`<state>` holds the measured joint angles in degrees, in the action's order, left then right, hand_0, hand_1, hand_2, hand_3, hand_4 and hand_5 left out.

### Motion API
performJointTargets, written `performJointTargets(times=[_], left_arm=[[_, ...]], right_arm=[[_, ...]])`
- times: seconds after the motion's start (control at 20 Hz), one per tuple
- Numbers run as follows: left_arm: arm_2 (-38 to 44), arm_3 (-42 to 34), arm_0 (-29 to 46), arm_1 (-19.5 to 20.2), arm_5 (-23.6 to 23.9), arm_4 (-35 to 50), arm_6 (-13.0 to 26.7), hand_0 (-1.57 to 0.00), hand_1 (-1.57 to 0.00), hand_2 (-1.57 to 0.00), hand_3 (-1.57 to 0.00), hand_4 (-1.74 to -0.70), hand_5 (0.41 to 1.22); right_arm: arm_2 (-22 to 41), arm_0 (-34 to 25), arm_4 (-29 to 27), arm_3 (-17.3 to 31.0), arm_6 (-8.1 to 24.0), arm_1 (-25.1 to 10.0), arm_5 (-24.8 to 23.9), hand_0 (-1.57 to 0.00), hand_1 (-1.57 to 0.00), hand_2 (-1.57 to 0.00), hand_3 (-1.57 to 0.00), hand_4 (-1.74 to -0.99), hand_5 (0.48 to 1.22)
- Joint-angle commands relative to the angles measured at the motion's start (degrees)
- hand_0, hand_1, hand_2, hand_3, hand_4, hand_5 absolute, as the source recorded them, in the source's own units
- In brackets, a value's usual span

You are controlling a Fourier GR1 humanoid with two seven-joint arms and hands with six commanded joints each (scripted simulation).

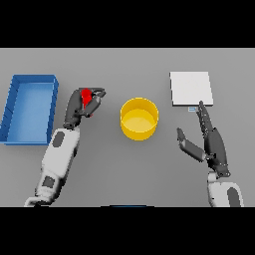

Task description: Pick up the red beaker and tilt it to pour out 1 green nut into yellow bowl. Pick up the yellow bowl and place it on the metallic measuring scale.

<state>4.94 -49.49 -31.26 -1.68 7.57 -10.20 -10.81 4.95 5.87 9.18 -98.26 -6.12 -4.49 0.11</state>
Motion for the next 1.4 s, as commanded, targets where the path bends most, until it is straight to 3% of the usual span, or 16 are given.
performJointTargets(times=[0.0,0.3,0.45,0.6,0.75,0.9,1.05,1.35], left_arm=[[-0.2,-1.0,0.3,0.0,0.2,0.4,0.0,-1.42,-1.42,-1.43,-1.43,-1.59,1.123],[-2.4,-5.5,-0.1,1.4,1.5,1.0,0.0,-1.53,-1.53,-1.53,-1.53,-1.7,1.098],[-5.9,-10.6,-1.0,3.0,1.9,-1.4,4.2,-1.55,-1.55,-1.55,-1.55,-1.72,1.101],[-12.5,-13.2,-3.0,7.6,-1.3,-7.3,10.3,-1.56,-1.56,-1.56,-1.56,-1.73,1.119],[-16.8,-14.8,-3.0,9.7,-3.3,-10.3,12.2,-1.56,-1.56,-1.56,-1.56,-1.73,1.117],[-18.9,-16.4,-2.2,10.8,-3.9,-11.1,12.9,-1.56,-1.56,-1.56,-1.56,-1.73,1.113],[-24.7,-14.5,-6.3,13.0,-4.3,-18.1,15.7,-1.57,-1.57,-1.57,-1.57,-1.74,1.112],[-36.8,-9.6,-15.5,16.7,-8.5,-31.4,17.3,-1.57,-1.57,-1.57,-1.57,-1.74,1.177]], right_arm=[[-0.2,-0.6,0.1,0.8,0.2,-0.4,0.2,0.0,0.0,0.0,0.0,-1.296,0.682],[0.6,-0.5,1.7,1.2,-0.7,-0.1,-0.4,0.0,0.0,0.0,0.0,-1.258,0.669],[0.7,-0.7,2.4,0.9,-1.0,-0.4,-0.7,0.0,0.0,0.0,0.0,-1.245,0.673],[1.5,-0.5,4.2,0.9,-0.3,-0.1,-1.5,0.0,0.0,0.0,0.0,-1.245,0.688],[1.2,0.7,3.9,0.0,-1.2,-0.4,-1.5,0.0,0.0,0.0,0.0,-1.243,0.696],[1.3,0.9,3.8,-0.3,0.5,-0.7,-1.1,0.0,0.0,0.0,0.0,-1.243,0.71],[1.1,0.7,3.5,-0.9,0.7,-0.9,-0.9,0.0,0.0,0.0,0.0,-1.254,0.717],[1.3,0.8,2.9,-1.0,0.3,-0.8,-0.2,0.0,0.0,0.0,0.0,-1.268,0.722]])
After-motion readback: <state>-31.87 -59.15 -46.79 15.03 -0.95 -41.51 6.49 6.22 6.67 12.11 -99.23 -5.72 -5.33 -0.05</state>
